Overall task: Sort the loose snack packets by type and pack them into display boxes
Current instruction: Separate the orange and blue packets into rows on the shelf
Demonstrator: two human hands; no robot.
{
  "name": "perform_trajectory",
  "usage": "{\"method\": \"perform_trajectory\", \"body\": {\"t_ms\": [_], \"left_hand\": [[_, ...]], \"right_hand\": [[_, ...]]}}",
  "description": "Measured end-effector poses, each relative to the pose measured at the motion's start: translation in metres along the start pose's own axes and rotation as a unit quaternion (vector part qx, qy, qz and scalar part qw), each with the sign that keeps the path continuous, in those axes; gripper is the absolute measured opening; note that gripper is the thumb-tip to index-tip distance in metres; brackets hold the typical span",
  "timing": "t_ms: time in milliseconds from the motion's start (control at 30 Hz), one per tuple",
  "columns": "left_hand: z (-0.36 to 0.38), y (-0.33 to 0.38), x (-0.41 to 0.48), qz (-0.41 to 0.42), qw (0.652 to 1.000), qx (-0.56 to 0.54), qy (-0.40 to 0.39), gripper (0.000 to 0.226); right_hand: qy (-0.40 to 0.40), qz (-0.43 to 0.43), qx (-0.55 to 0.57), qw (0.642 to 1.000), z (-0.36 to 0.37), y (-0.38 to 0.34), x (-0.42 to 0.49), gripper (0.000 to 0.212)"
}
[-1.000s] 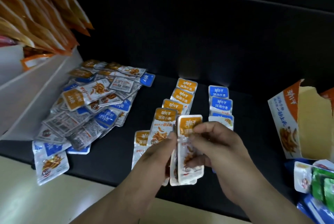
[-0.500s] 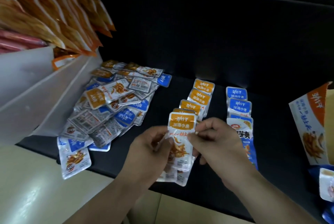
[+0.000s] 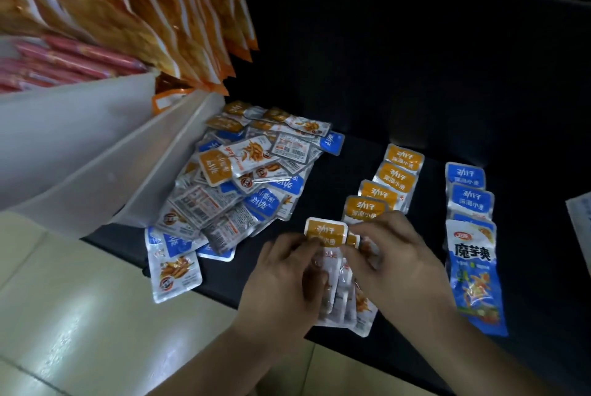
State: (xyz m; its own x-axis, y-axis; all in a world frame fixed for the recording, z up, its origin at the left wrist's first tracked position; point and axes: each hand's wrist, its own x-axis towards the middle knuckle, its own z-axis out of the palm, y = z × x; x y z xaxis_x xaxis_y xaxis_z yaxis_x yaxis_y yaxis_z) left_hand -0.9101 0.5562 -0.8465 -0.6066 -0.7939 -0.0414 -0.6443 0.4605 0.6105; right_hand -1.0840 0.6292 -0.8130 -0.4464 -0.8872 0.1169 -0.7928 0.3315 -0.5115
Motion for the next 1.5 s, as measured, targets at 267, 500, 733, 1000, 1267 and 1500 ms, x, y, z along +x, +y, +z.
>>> {"method": "perform_trajectory", "body": {"t_ms": [267,500,733,1000,1267,1500], "left_hand": [[0.005,0.014,0.001,0.029,0.998,-0.051,-0.008,0.033],[-0.063,-0.018,0.066,0.082,0.974,0.169,0.128,0.035],[-0.083,-0.039,0.112,0.004,0.952,0.305,0.006,0.066],[-0.089,-0.037,0.093,0.091,0.95,0.263,0.144,0.039],[-0.107,0.057,0.056,-0.056,0.928,-0.369,0.019,0.011],[-0.095,0.041,0.053,0.024,0.969,-0.244,0.032,0.006]], "right_hand": [[-0.053,-0.091,-0.016,0.994,0.02,0.01,-0.001,0.033],[-0.05,-0.08,0.001,0.996,0.013,0.009,0.014,0.017],[-0.069,0.035,0.166,0.983,0.002,-0.016,0.027,0.017],[-0.083,0.11,0.244,0.96,-0.012,-0.031,0.029,0.014],[-0.131,0.161,0.387,0.898,-0.045,-0.05,0.039,0.029],[-0.116,0.181,0.321,0.922,-0.058,-0.035,0.032,0.009]]}}
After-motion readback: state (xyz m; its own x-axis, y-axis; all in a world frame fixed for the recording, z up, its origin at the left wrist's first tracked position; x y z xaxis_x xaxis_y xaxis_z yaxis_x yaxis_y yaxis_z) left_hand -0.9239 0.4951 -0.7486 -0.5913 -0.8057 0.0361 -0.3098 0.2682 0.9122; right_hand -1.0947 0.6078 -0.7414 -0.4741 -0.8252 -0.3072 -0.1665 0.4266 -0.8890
